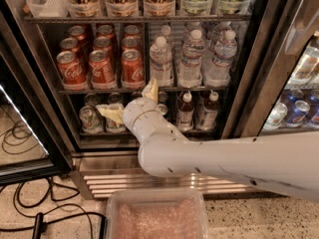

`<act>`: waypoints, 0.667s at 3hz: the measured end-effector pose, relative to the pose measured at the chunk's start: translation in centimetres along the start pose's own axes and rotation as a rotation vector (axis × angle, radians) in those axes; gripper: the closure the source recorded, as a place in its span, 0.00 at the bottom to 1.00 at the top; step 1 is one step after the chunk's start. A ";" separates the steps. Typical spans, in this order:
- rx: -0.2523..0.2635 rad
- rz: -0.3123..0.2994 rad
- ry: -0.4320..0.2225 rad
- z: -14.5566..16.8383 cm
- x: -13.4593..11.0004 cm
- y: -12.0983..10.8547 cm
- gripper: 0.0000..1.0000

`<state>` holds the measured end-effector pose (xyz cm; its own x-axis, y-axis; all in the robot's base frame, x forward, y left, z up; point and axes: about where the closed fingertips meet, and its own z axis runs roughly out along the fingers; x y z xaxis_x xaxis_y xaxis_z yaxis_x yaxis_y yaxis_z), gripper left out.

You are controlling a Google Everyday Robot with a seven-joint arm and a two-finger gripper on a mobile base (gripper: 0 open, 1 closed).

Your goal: Pick coke can from middle shelf of fridge

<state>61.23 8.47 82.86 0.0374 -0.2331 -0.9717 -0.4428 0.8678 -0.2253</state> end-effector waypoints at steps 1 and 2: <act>0.018 -0.001 -0.033 0.9 -0.2 0.2 0.11; 0.041 0.008 -0.048 1.3 -0.3 0.2 0.25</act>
Offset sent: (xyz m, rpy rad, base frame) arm 0.0157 0.0091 -0.0034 0.0475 -0.0556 -0.0565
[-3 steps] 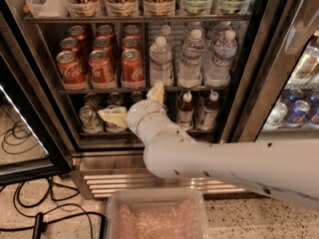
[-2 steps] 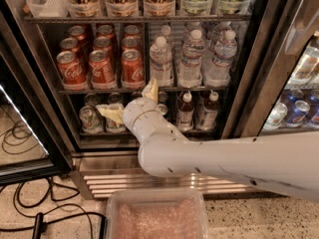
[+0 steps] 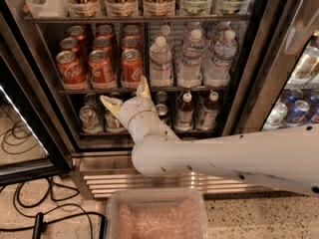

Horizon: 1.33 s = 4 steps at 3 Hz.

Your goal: Pick coke can from middle shelf of fridge

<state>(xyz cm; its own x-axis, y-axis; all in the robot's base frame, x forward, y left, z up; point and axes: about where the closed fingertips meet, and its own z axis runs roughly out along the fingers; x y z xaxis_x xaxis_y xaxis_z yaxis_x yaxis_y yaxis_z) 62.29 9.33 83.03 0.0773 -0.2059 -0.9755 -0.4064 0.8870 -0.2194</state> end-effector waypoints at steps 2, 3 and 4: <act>0.018 0.001 -0.020 0.5 -0.4 0.0 0.33; 0.042 0.009 -0.041 1.2 -0.6 0.0 0.44; 0.065 0.017 -0.051 1.8 -0.6 -0.1 0.46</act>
Offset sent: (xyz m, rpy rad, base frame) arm 0.0115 0.0047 0.0047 0.0265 -0.0485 -0.0376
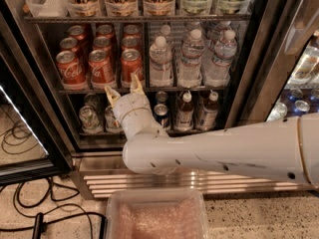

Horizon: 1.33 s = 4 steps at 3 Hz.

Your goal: Pick coke can from middle shelf of fridge

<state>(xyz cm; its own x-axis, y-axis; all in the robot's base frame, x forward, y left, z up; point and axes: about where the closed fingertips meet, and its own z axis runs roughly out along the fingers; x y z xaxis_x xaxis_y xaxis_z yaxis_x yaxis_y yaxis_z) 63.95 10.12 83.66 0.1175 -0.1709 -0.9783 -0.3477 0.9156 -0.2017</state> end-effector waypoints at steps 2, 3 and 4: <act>0.081 -0.002 -0.004 0.4 0.2 -0.9 0.35; 0.115 0.000 -0.008 0.8 0.3 -1.5 0.37; 0.143 0.006 -0.014 1.5 0.4 -2.2 0.39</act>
Offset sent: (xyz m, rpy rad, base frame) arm 0.0105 -0.0143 -0.0029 0.0124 -0.0238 -0.1294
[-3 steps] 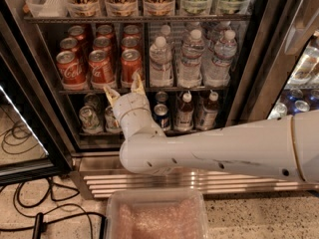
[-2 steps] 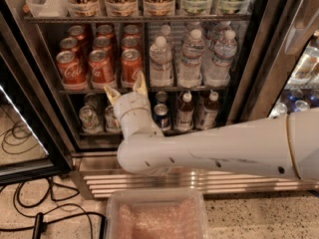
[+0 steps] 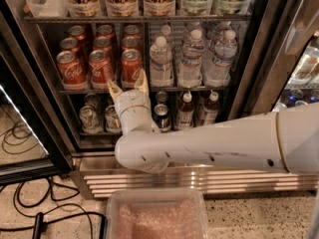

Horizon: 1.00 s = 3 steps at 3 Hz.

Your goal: Pick coke can from middle shelf of fridge

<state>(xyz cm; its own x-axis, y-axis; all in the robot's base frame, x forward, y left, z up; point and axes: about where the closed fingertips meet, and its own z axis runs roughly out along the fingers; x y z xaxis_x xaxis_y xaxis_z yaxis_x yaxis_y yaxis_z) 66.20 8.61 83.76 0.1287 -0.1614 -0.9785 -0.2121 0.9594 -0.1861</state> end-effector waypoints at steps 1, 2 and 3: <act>0.023 0.005 -0.005 0.8 0.1 -0.5 0.38; 0.048 0.007 -0.008 1.3 0.2 -1.1 0.38; 0.086 0.019 -0.006 4.8 0.6 -2.8 0.37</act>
Offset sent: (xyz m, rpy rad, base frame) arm 0.0226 -0.0136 -0.0023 0.0202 -0.0161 -0.0717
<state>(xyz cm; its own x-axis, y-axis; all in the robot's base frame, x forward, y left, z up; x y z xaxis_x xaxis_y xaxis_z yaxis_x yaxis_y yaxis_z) 71.53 6.89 84.08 0.1314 -0.1419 -0.9811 -0.1302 0.9787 -0.1590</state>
